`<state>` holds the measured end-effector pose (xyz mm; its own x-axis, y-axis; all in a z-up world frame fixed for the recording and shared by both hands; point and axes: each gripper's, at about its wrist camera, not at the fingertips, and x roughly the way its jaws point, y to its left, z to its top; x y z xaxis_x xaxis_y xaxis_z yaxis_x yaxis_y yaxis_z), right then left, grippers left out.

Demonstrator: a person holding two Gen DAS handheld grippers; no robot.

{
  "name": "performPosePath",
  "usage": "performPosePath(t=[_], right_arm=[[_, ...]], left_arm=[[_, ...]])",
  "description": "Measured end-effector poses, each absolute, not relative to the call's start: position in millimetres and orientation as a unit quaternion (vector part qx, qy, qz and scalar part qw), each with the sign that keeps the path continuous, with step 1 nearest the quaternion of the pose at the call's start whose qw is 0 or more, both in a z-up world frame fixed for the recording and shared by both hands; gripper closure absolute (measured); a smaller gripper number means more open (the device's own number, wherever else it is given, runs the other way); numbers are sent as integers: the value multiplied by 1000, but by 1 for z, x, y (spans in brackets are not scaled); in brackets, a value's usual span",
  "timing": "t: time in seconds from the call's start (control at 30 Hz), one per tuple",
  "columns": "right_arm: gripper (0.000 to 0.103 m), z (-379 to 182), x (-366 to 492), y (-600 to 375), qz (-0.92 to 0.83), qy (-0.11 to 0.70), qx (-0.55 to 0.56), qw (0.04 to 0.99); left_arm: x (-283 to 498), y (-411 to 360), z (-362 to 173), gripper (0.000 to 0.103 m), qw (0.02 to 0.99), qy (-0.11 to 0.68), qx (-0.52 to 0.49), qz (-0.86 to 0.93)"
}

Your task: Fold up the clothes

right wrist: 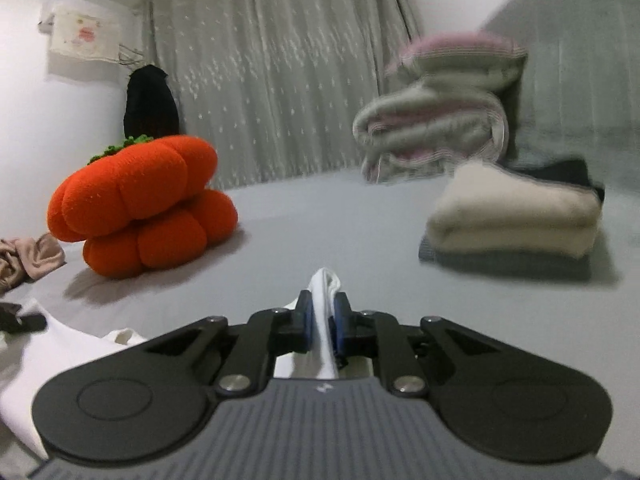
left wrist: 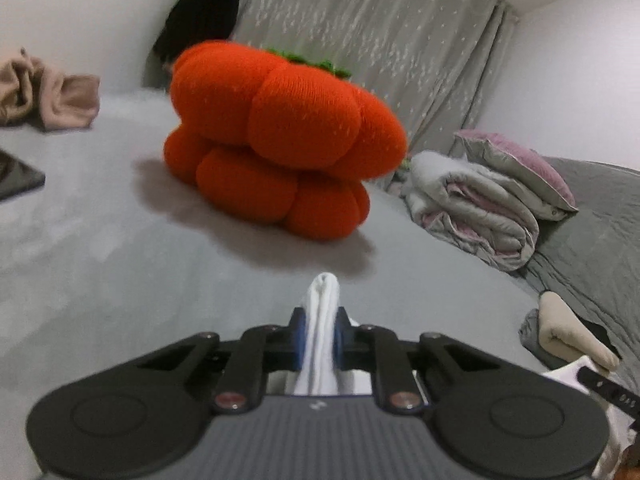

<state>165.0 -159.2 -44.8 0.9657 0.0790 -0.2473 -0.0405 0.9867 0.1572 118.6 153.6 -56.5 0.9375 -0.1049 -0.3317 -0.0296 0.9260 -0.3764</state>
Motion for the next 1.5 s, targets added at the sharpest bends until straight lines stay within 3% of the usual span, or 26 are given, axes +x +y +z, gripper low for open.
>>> performPosePath(t=[0.17,0.23,0.37,0.5,0.57,0.6,0.63,0.8,1.17,1.5], right_arm=[[91,-56,188,-165,14,177,84,981],[91,-63,200,-170,13,209,98,973],[91,-65,211,-177,15,236,116,965],[79,-55,202,-173,9,213,97,972],[63,-47,195,-167,1,197,77,977],[49,-43,191,-164,0,188,68,980],[42,-38,188,-161,3,178,62,982],[42,-20,184,-141,54,173,57,982],[41,-50,197,-102,121,276,18,953],[43,-50,187,-117,114,272,8,956]], left_arm=[[139,158,-75,88,953,228,-198,-3],[147,166,-80,81,942,248,-224,-1],[147,170,-81,77,937,253,-239,-5],[138,166,-71,35,944,237,-231,2],[130,163,-62,21,949,220,-224,19],[126,159,-55,13,953,210,-216,21],[122,155,-50,12,958,202,-202,17],[105,123,-29,1,976,176,-127,-30],[114,85,-60,1,961,254,-42,-101],[107,96,-56,1,960,258,-35,-99]])
